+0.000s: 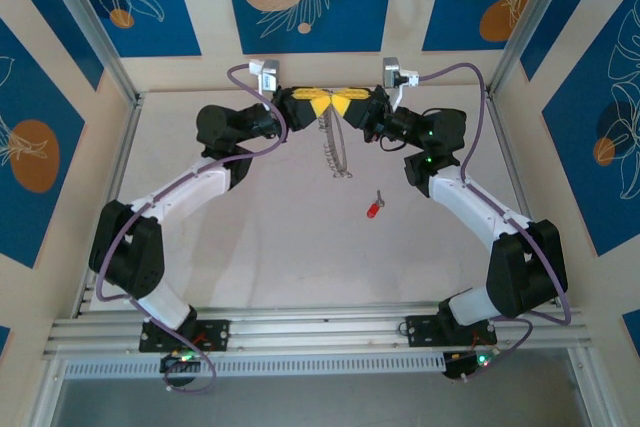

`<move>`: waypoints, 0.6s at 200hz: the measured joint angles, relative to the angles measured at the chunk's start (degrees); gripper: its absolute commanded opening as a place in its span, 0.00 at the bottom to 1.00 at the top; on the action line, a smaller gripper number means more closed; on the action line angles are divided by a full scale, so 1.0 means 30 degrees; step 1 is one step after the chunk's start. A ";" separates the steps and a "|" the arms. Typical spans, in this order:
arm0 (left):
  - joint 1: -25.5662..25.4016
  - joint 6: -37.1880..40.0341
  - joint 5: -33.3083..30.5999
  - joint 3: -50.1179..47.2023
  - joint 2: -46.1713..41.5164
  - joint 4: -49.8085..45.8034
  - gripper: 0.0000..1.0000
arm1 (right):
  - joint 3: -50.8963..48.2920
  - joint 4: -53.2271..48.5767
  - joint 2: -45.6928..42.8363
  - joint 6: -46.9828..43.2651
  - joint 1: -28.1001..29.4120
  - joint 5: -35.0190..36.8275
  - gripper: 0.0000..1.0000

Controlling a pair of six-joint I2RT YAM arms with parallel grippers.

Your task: Put the keys on the keyring

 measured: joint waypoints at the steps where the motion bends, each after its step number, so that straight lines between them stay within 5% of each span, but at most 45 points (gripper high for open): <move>1: 0.0007 -0.0007 -0.0007 0.0000 0.0000 -0.0015 0.03 | 0.0000 0.0000 0.0000 0.0007 0.0000 0.0000 0.00; 79: 0.0015 0.1370 0.0138 0.0087 -0.0182 -0.1137 0.00 | 0.0000 -0.0226 0.0000 0.0131 -0.0124 -0.0153 0.00; 120: -0.0066 0.3628 0.0364 -0.0270 -0.1078 -0.3198 0.00 | 0.0000 -0.0809 0.0000 0.0452 -0.0474 -0.0138 0.45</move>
